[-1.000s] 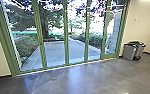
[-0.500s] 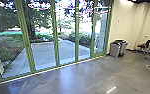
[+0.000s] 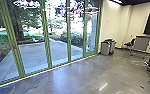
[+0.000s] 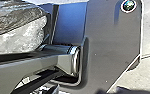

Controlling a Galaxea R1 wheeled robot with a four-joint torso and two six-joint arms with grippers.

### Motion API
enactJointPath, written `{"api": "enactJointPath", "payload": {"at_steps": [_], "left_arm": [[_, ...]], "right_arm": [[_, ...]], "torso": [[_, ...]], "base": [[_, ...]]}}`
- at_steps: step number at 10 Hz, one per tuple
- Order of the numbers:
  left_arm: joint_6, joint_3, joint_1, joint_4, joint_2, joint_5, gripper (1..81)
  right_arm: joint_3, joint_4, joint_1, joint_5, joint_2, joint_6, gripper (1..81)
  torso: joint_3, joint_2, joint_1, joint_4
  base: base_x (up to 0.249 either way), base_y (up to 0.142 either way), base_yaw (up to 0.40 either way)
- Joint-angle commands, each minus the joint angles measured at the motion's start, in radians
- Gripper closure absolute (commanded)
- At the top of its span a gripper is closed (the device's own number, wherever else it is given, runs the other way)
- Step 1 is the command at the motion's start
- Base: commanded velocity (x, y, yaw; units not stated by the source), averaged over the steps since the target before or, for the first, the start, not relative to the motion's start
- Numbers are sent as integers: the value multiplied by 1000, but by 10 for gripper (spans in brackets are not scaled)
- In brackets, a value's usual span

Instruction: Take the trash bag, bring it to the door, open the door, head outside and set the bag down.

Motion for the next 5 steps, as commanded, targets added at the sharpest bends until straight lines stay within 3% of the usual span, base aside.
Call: {"api": "enactJointPath", "payload": {"at_steps": [1, 5], "left_arm": [[10, 1, -63, 2, -5, 82, 811], [10, 1, -63, 2, -6, 80, 811]], "right_arm": [[1, -5, 54, -62, 2, -2, 10], [1, -3, 54, -62, 2, -2, 10]], "torso": [[0, 0, 0, 0], [0, 0, 0, 0]], "base": [[0, 0, -207], [0, 0, 0]]}}
